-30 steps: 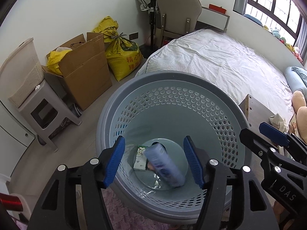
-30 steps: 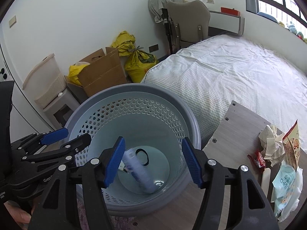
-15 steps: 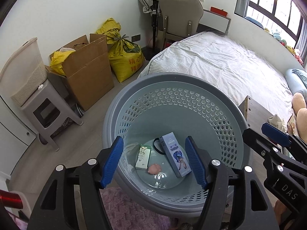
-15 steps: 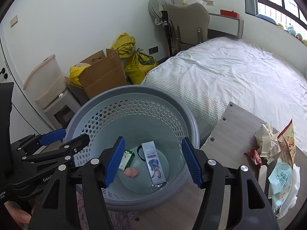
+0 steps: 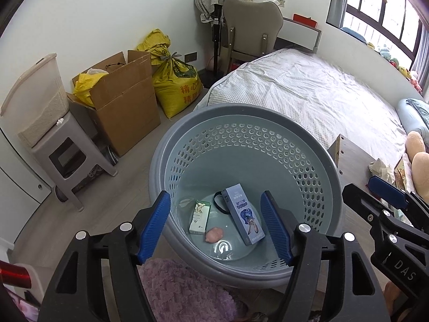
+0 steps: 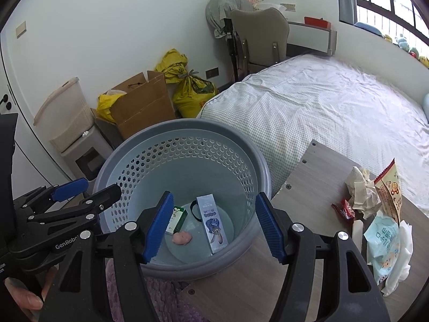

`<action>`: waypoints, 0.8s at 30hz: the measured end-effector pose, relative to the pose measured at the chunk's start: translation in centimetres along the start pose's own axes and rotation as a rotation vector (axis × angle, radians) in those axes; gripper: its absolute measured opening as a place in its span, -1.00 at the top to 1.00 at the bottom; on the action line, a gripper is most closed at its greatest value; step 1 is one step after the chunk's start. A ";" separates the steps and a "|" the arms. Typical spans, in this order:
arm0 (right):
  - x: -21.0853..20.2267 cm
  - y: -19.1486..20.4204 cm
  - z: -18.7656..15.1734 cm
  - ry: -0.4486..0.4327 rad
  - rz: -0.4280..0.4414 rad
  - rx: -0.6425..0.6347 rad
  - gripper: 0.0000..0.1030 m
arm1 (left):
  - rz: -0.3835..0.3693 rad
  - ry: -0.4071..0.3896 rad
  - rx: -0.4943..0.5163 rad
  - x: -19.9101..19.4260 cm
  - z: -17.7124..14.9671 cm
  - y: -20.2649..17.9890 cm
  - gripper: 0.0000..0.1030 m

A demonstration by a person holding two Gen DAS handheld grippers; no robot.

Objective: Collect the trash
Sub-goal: 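Move both grippers from the basket back to the table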

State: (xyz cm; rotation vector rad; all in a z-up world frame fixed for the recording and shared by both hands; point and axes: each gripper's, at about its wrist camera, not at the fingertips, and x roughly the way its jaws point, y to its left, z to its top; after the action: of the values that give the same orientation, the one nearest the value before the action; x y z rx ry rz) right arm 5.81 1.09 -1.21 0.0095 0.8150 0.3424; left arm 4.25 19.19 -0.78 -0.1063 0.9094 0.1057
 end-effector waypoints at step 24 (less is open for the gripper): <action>-5.3 -3.3 -3.5 -0.049 -0.061 0.057 -0.29 | -0.046 -0.025 0.070 -3.2 -2.9 -4.1 -0.31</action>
State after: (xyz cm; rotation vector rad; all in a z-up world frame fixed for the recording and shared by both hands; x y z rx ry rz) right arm 0.93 -4.09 -0.32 0.0461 0.7743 0.2599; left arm 0.61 14.62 0.22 -0.0609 0.8846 0.0329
